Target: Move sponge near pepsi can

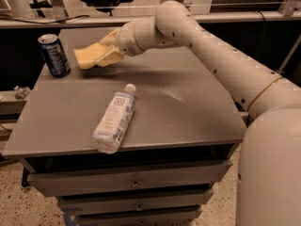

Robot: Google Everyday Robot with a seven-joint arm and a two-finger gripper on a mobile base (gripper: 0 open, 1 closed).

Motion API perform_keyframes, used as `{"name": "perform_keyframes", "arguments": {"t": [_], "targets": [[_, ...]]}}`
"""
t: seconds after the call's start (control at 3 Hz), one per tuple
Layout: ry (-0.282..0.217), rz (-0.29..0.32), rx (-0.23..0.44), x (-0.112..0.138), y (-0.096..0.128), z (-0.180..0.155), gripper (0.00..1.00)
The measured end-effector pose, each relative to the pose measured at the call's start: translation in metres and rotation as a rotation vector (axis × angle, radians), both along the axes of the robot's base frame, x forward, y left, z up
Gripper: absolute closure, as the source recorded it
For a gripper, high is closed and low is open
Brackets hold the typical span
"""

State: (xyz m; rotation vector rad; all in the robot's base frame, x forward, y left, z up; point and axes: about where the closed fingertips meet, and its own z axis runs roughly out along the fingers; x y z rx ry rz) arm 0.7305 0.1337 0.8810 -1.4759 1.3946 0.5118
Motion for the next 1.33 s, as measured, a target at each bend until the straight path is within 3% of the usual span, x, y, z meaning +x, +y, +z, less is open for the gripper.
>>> {"name": "perform_keyframes", "arguments": {"t": [0.33, 0.67, 1.33], "targets": [[0.021, 0.026, -0.010, -0.004, 0.014, -0.009, 1.00], [0.047, 0.038, -0.019, -0.005, 0.024, -0.016, 0.84], [0.081, 0.044, -0.030, -0.004, 0.034, -0.023, 0.36]]}}
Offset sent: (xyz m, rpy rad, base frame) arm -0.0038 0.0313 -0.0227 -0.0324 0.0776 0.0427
